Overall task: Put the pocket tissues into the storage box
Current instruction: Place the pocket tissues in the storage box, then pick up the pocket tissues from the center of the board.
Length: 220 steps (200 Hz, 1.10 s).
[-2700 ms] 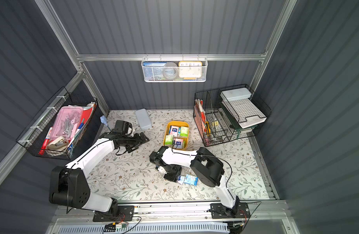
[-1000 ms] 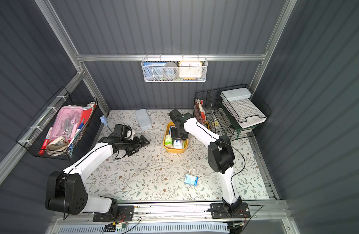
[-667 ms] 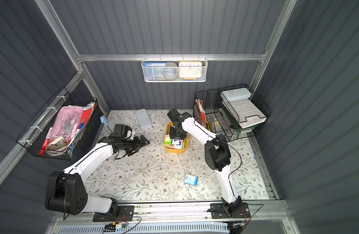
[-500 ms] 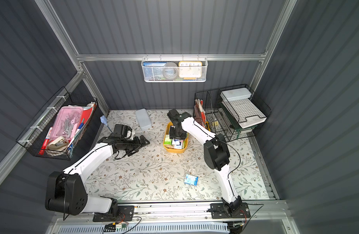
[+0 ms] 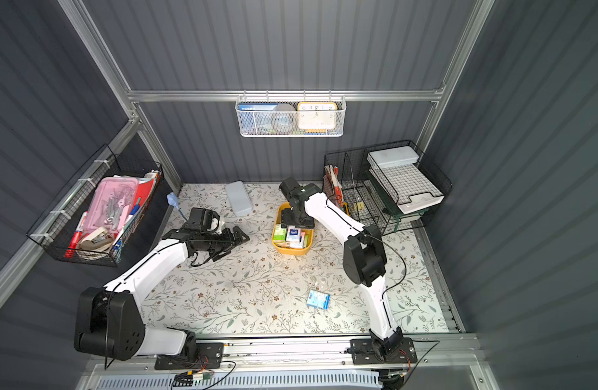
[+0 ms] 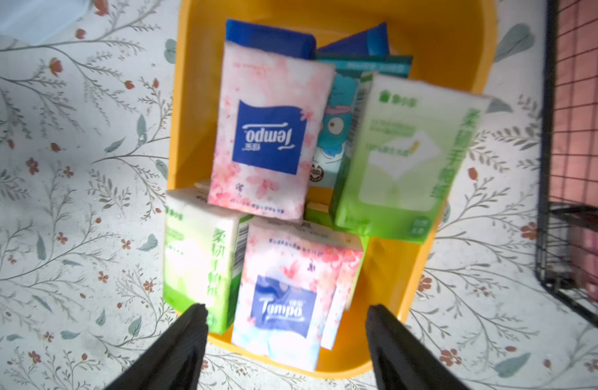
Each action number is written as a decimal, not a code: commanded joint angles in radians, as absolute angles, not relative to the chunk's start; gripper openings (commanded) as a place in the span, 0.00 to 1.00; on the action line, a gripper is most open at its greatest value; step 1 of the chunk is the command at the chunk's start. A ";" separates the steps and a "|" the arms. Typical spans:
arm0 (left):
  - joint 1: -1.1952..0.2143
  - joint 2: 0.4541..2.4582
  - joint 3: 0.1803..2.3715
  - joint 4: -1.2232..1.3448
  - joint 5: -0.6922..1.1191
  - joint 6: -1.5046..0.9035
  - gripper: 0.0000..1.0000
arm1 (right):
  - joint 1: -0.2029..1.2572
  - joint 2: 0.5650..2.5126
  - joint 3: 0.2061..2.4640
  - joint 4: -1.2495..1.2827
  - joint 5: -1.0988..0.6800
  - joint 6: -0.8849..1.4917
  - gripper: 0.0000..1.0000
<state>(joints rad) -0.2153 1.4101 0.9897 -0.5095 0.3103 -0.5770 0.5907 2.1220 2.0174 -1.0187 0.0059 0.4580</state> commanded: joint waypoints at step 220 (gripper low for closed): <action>-0.213 1.488 1.099 -0.471 0.397 -0.658 0.99 | 0.826 1.691 1.154 -1.055 -0.043 0.118 0.85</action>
